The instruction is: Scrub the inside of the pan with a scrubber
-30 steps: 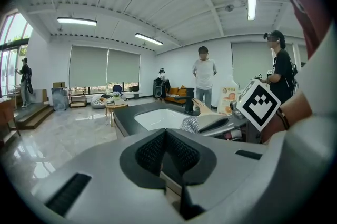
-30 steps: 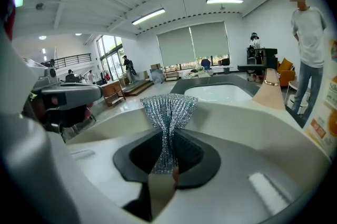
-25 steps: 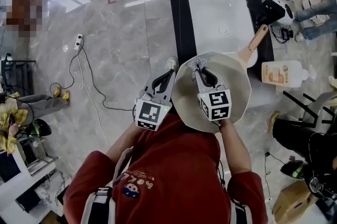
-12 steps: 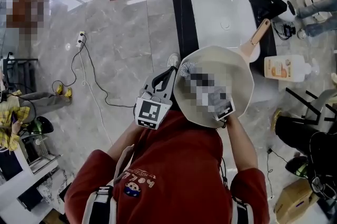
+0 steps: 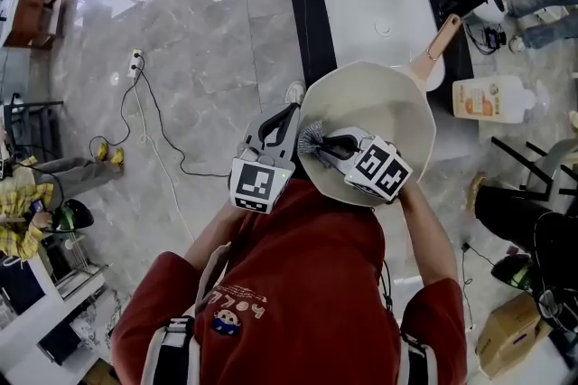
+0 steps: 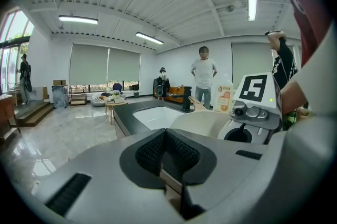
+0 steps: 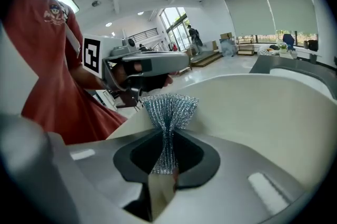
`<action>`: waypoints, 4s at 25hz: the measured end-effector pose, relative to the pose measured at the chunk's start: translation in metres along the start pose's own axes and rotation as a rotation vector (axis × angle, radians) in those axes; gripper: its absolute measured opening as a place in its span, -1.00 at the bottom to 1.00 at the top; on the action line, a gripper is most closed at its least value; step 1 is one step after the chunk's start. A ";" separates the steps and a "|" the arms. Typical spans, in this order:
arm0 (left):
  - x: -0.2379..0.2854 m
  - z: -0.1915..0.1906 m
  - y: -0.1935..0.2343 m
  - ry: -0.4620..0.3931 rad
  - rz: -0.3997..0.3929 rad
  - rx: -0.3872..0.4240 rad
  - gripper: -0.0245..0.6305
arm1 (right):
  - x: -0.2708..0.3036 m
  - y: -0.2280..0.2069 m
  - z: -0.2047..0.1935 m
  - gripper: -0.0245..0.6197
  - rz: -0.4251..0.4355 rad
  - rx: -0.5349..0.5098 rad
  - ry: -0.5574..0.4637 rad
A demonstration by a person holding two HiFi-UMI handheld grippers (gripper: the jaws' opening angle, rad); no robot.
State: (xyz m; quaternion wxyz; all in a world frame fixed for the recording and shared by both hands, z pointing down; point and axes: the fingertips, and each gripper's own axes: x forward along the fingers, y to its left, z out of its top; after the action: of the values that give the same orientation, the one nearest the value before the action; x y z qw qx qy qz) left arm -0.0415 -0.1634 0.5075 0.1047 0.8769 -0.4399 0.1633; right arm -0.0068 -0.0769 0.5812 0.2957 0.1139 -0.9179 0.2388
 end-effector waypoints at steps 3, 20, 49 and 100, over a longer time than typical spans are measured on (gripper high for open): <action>0.001 0.000 -0.003 0.000 -0.005 0.004 -0.91 | -0.004 0.011 -0.011 -0.70 0.076 -0.051 0.080; 0.011 0.012 -0.009 -0.017 -0.029 0.038 -0.91 | -0.045 0.050 -0.067 -0.71 0.385 -0.018 0.539; 0.059 0.050 -0.080 -0.097 -0.264 0.071 -0.91 | -0.109 -0.020 -0.137 -0.72 -0.185 -0.262 1.102; 0.039 0.042 -0.047 -0.091 -0.175 0.064 -0.91 | -0.104 -0.148 -0.039 -0.68 -1.097 -0.360 0.530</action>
State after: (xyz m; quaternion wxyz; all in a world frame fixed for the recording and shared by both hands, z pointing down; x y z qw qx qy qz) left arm 0.0258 -0.1778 0.4818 0.0703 0.9214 -0.3604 0.1273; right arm 0.1474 -0.1774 0.6018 0.6068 0.4529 -0.6475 -0.0854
